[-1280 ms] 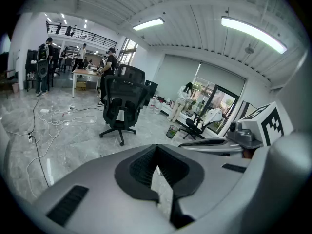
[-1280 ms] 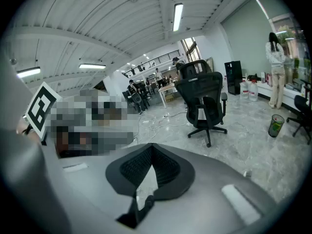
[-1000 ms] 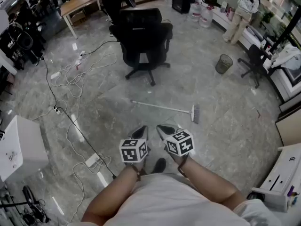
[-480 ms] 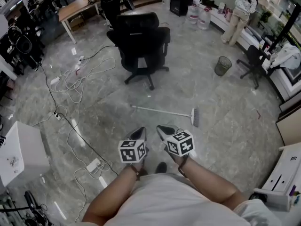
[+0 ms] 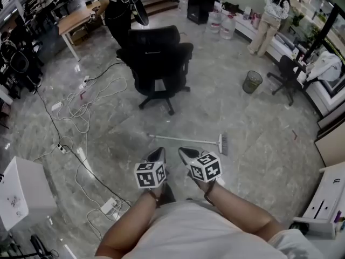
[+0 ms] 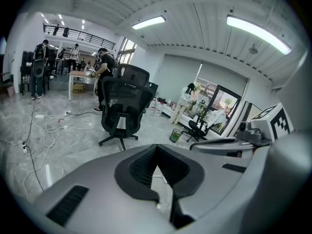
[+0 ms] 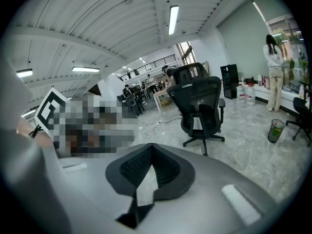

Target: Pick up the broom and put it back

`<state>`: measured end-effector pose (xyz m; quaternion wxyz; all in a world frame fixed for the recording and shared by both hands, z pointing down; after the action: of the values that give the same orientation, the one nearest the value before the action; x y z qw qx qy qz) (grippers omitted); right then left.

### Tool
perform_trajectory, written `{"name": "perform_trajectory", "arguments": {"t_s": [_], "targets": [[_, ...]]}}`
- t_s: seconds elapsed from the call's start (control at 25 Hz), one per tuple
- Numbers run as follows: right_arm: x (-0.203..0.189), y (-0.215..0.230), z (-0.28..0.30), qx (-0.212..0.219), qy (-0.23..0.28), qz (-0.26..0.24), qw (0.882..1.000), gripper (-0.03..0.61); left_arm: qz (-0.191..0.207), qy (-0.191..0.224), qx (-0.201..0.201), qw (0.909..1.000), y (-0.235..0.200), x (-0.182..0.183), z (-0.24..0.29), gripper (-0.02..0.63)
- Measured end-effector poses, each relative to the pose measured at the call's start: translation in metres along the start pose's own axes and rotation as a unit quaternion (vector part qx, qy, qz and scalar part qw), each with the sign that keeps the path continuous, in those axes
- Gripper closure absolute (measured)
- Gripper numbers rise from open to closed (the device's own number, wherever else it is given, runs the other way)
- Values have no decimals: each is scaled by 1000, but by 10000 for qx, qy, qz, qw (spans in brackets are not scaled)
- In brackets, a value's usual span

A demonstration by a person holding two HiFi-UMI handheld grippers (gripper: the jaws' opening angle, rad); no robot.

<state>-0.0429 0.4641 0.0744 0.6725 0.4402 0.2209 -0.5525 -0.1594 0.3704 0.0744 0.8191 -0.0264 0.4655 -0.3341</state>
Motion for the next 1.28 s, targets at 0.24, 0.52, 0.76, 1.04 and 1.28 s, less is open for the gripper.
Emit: {"name": "perform_trajectory", "arguments": {"t_s": [0.24, 0.52, 0.76, 1.04, 1.28], "targets": [[52, 35, 93, -114, -97, 89, 9998, 578, -11, -308, -213, 9993, -73, 51, 76, 607], [107, 65, 212, -270, -589, 174, 9977, 578, -48, -798, -371, 9961, -171, 109, 149, 607], [96, 106, 291, -147, -961, 327, 9947, 578, -472, -1275, -371, 9900, -227, 95, 208, 607], [19, 197, 405, 578, -1610, 77, 9852, 578, -1207, -1528, -143, 9808, -293, 21, 311, 607], [-60, 254, 515, 1336, -2364, -742, 9596, 577, -1783, -1526, 138, 9720, -351, -51, 365, 607]]}}
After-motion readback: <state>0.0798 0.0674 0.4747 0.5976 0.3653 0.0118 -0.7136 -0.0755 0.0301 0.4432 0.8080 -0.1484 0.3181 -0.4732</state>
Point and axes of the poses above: the fingertips, and each gripper's own axes: z forward along the fingers, y to its right, x out of its top, the point moved 7 cm from there along -z, backward along the fingers, and after that the axes turned 1 degree about -y, right-handed, at the moved point
